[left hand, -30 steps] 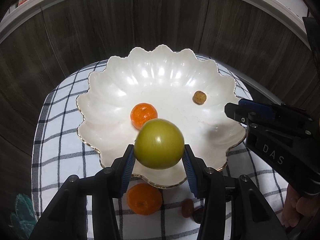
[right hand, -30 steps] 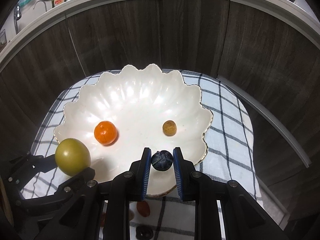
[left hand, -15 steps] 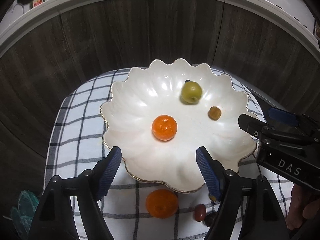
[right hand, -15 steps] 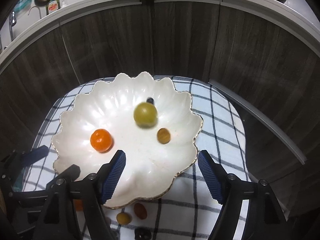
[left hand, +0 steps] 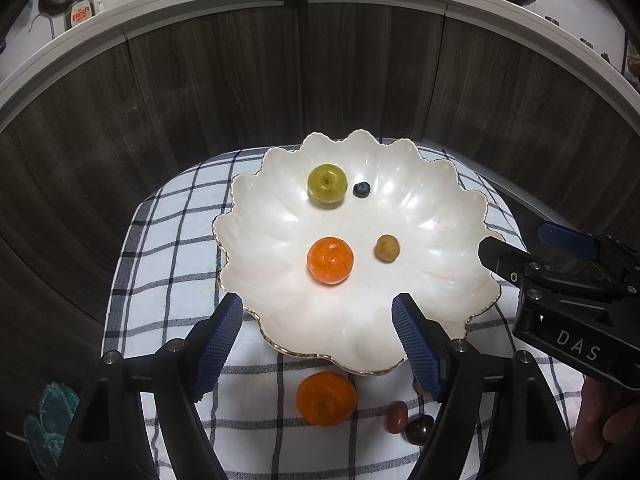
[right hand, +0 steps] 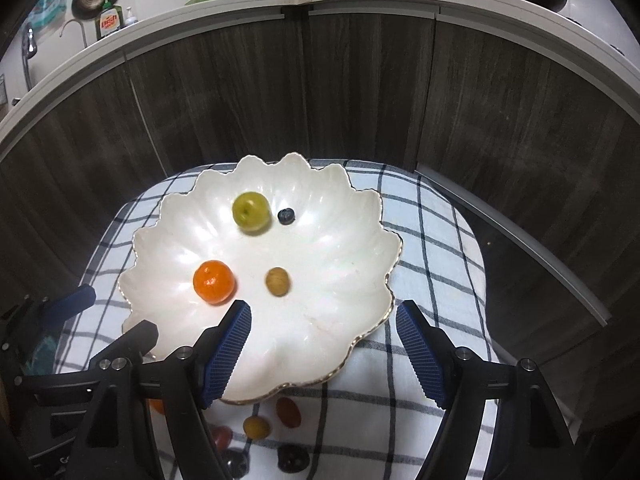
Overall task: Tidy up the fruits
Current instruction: 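Open both tools to release the green citrus and dark plum into the bowl, then move both tools back from the bowl toward the fruits on the cloth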
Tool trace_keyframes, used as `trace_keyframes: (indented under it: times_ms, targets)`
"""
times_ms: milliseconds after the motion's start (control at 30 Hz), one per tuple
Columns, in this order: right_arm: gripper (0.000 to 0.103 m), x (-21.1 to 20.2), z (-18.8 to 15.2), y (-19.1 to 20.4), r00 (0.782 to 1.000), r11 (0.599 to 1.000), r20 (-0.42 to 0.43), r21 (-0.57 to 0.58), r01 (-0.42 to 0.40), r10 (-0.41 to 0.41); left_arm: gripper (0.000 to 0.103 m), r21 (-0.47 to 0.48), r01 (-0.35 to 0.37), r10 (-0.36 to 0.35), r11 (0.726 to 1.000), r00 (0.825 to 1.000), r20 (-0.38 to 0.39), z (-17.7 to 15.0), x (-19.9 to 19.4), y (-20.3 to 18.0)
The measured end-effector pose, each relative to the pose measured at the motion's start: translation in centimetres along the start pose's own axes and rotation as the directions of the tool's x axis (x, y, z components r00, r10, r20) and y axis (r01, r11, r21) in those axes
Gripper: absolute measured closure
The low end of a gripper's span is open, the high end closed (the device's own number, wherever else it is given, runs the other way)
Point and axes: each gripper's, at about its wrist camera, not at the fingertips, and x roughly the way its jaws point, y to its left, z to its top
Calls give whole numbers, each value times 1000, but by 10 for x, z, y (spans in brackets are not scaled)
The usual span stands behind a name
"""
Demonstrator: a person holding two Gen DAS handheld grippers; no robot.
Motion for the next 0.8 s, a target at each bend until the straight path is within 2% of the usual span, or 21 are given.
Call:
trace_keyframes:
  times_ms: [800]
  targets:
    - [27,-26,-22,-1,1000,1000,22,16,11,-11,26,21,-7,6,1000,1000,22,-22,-24,-2]
